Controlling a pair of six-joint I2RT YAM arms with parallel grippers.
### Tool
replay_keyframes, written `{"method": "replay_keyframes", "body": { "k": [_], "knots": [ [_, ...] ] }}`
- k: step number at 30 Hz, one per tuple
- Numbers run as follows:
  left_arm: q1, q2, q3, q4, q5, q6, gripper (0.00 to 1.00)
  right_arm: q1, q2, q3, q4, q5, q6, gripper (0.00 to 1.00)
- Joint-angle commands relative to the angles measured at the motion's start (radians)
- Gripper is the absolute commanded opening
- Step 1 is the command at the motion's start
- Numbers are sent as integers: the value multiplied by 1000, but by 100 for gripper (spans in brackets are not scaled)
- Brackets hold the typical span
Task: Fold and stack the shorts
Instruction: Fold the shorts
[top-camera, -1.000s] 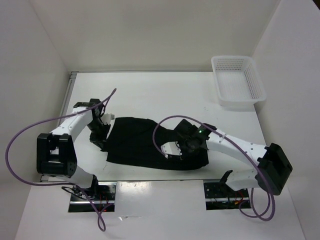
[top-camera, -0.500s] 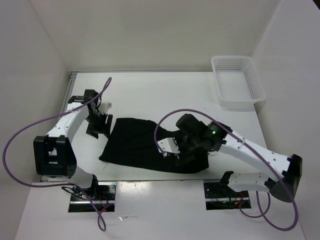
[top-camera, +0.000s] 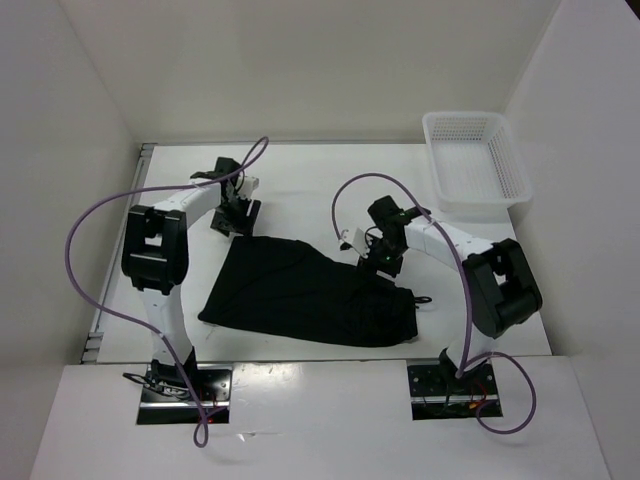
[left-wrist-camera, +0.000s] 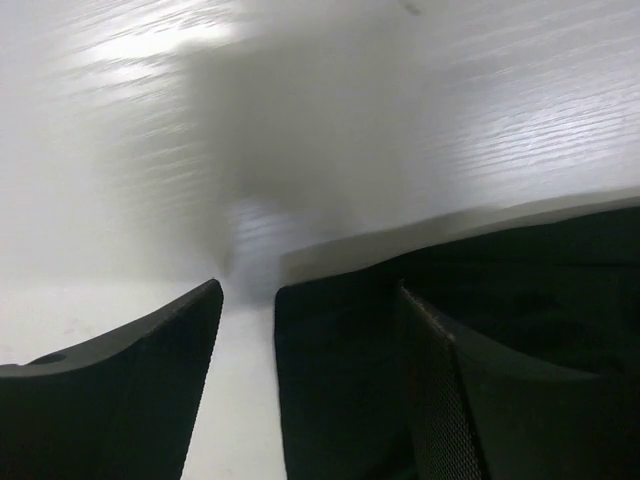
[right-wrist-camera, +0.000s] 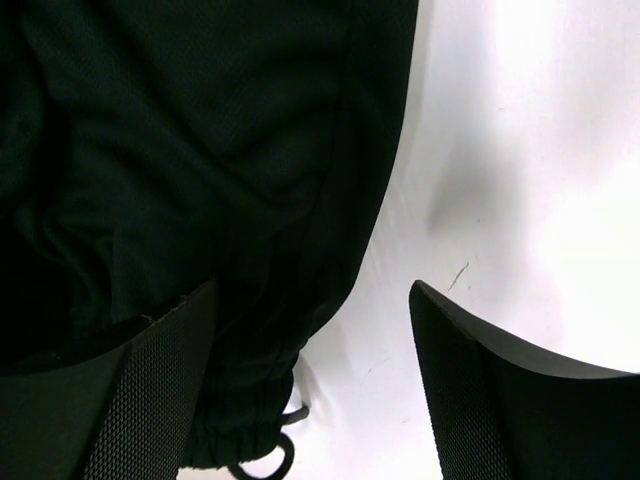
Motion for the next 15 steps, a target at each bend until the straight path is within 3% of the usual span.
{"method": "replay_keyframes", "body": {
  "k": [1, 5, 6, 8, 9, 12, 13, 14, 15],
  "knots": [
    [-51, 33, 23, 66, -8, 4, 76, -27, 42, -9, 34, -14, -1, 81],
    [-69, 44, -15, 22, 69, 4, 71, -27, 62, -9, -49, -29, -56, 73],
    [-81, 44, -29, 13, 96, 4, 66, -27, 62, 0, -77, -66, -76, 71],
    [-81, 53, -49, -6, 107, 4, 45, -12, 85, 0, -120, -80, -118, 62],
    [-81, 67, -49, -6, 107, 4, 38, -3, 96, -9, -129, -80, -127, 42],
    [-81, 92, -61, -45, 107, 4, 15, -2, 157, 22, -103, -91, -109, 18],
    [-81, 104, -61, -46, 118, 4, 7, -2, 174, 39, -83, -91, -93, 4],
    [-81, 104, -50, -55, 118, 4, 0, -2, 189, 57, -33, -82, -64, 0],
    [-69, 118, -34, -55, 106, 4, 0, -13, 223, 112, -7, -82, -44, 0]
  ]
}}
